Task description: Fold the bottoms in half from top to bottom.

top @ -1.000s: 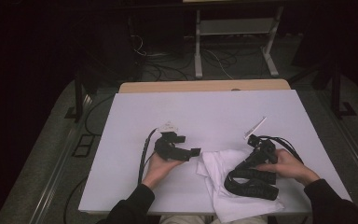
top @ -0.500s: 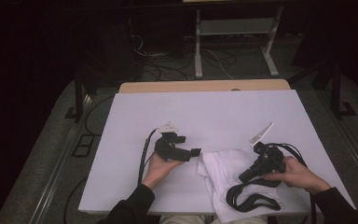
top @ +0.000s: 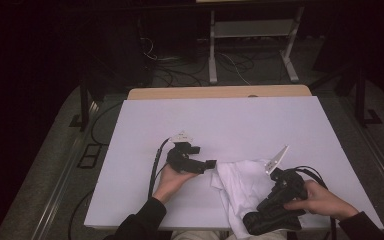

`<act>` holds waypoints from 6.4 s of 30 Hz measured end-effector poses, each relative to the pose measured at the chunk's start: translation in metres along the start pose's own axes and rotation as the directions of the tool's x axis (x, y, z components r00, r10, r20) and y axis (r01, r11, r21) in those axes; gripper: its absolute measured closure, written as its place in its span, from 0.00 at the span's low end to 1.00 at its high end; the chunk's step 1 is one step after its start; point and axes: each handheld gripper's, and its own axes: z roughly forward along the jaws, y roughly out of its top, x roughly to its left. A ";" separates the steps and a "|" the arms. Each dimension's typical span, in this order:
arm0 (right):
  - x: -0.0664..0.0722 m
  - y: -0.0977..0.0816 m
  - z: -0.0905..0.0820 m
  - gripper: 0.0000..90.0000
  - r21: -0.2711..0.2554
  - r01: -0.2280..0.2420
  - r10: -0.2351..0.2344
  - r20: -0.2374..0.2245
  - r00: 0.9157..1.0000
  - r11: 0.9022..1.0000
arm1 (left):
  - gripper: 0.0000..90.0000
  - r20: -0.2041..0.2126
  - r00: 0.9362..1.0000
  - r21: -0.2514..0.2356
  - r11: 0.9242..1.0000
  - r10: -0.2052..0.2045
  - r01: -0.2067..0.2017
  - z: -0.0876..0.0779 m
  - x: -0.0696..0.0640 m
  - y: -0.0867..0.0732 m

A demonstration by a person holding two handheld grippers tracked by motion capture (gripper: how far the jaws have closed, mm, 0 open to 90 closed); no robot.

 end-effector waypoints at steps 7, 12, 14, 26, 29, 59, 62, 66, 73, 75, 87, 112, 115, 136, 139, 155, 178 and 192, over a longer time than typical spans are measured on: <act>0.003 0.000 0.013 0.95 0.041 0.009 -0.009 0.004 1.000 0.999 | 0.08 0.003 1.000 -0.003 1.000 0.000 0.000 0.001 -0.001 0.000; 0.002 -0.002 0.020 0.95 0.064 0.008 -0.009 0.012 1.000 0.998 | 0.08 0.006 1.000 -0.001 1.000 -0.003 0.003 0.002 -0.001 0.000; 0.002 -0.002 0.021 0.96 0.065 0.012 -0.013 0.018 1.000 0.998 | 0.08 0.005 1.000 0.000 1.000 -0.001 0.001 0.002 -0.002 0.000; 0.006 -0.002 0.020 0.95 0.063 0.033 -0.035 0.035 0.999 0.997 | 0.08 0.006 1.000 -0.004 1.000 -0.005 0.005 0.003 -0.002 0.000; 0.009 -0.001 0.016 0.93 0.051 0.045 -0.047 0.035 0.998 0.998 | 0.08 0.008 1.000 -0.001 1.000 -0.004 0.004 0.003 -0.002 0.000; 0.006 0.008 -0.071 0.41 -0.278 0.101 -0.019 0.282 0.959 0.955 | 0.08 0.023 0.999 -0.017 0.999 -0.031 0.032 0.009 -0.002 0.001; -0.002 0.006 -0.078 0.34 -0.311 0.077 0.023 0.304 0.952 0.947 | 0.08 0.029 0.999 -0.018 0.999 -0.034 0.034 0.010 -0.002 0.001; -0.017 0.000 -0.086 0.24 -0.353 0.043 0.084 0.335 0.939 0.935 | 0.08 0.032 0.999 -0.016 0.999 -0.042 0.042 0.011 -0.002 0.001; -0.037 -0.010 -0.096 0.15 -0.409 0.005 0.158 0.365 0.918 0.912 | 0.08 0.035 0.998 -0.013 0.999 -0.049 0.050 0.015 -0.002 0.000; -0.041 -0.012 -0.098 0.14 -0.422 0.004 0.167 0.366 0.916 0.907 | 0.08 0.033 0.998 -0.008 0.999 -0.047 0.048 0.016 -0.002 0.000; -0.068 -0.021 -0.099 0.11 -0.436 -0.052 0.235 0.377 0.896 0.899 | 0.08 0.033 0.998 0.028 0.998 -0.054 0.053 0.027 -0.003 -0.002; -0.097 -0.032 -0.084 0.42 -0.380 -0.110 0.266 0.388 0.882 0.918 | 0.52 0.106 0.992 0.146 0.988 -0.069 0.053 0.039 -0.004 -0.008; -0.096 -0.031 -0.081 0.49 -0.370 -0.094 0.247 0.392 0.886 0.924 | 0.62 0.116 0.991 0.162 0.986 -0.062 0.043 0.040 -0.006 -0.008; -0.102 -0.030 -0.076 0.93 -0.398 -0.140 0.275 0.305 0.912 0.906 | 0.94 0.140 0.990 0.216 0.976 -0.006 -0.024 0.042 -0.008 -0.005; -0.102 -0.029 -0.076 0.93 -0.415 -0.142 0.284 0.303 0.910 0.899 | 0.95 0.137 0.991 0.209 0.977 0.003 -0.032 0.040 -0.009 -0.004; -0.100 -0.007 -0.077 0.93 -0.488 -0.152 0.333 0.310 0.891 0.859 | 0.96 0.078 0.994 0.186 0.978 0.080 -0.094 0.014 -0.005 0.008; -0.106 0.042 -0.068 0.93 -0.551 -0.140 0.352 0.301 0.886 0.823 | 0.96 0.037 0.991 0.216 0.967 0.127 -0.132 -0.017 0.032 0.030; -0.108 0.064 -0.061 0.93 -0.595 -0.122 0.374 0.322 0.870 0.794 | 0.96 0.009 0.990 0.266 0.954 0.138 -0.136 -0.020 0.067 0.052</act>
